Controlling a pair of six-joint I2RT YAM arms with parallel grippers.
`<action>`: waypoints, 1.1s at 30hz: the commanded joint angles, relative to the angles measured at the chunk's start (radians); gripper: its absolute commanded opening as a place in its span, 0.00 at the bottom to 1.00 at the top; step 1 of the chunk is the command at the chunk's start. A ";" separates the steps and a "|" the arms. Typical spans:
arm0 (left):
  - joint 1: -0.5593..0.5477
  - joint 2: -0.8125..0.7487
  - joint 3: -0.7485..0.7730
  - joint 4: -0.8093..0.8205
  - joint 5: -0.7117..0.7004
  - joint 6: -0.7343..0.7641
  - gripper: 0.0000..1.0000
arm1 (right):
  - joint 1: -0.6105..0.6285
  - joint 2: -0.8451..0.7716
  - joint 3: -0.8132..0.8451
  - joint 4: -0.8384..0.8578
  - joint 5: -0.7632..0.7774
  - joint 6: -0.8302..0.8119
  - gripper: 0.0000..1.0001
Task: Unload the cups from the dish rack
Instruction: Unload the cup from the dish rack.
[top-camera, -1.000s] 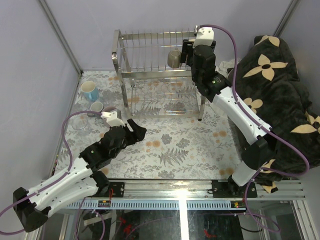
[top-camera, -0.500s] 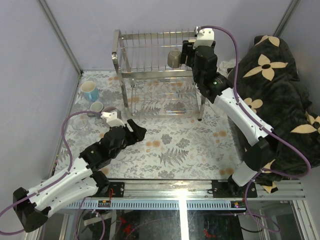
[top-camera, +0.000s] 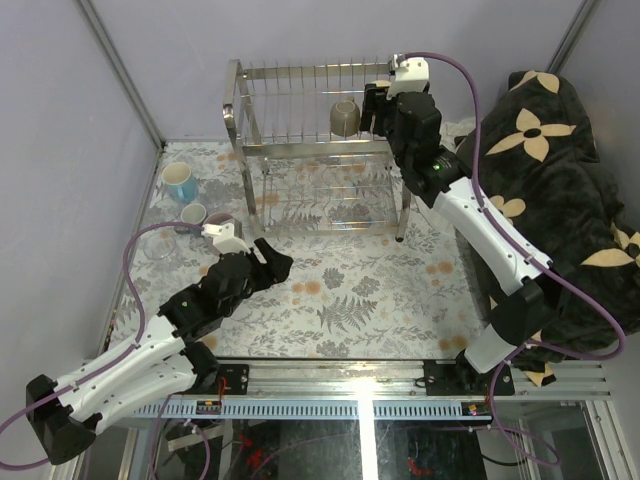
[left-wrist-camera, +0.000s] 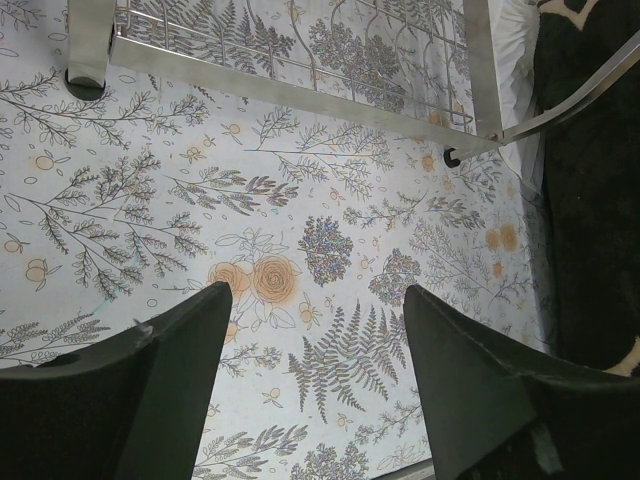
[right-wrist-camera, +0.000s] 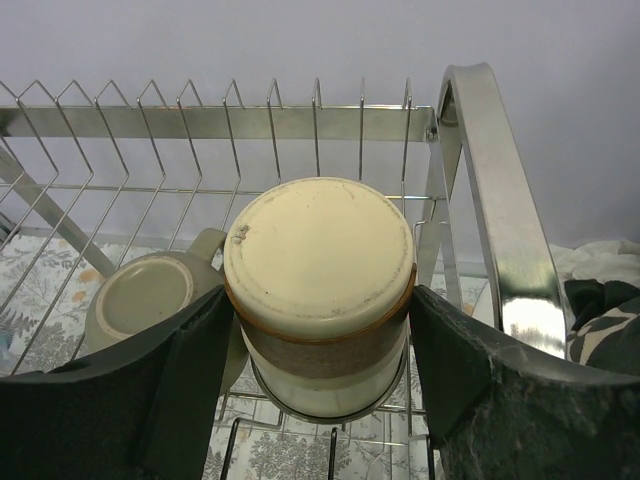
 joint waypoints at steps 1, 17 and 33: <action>-0.006 -0.005 0.002 0.048 -0.010 -0.012 0.70 | 0.010 -0.055 -0.001 0.059 -0.088 0.011 0.00; -0.005 -0.016 -0.004 0.041 -0.021 -0.008 0.70 | 0.009 -0.165 -0.097 0.286 -0.178 -0.053 0.00; -0.005 -0.021 -0.003 0.038 -0.025 -0.005 0.70 | 0.009 -0.231 -0.109 0.325 -0.196 -0.028 0.00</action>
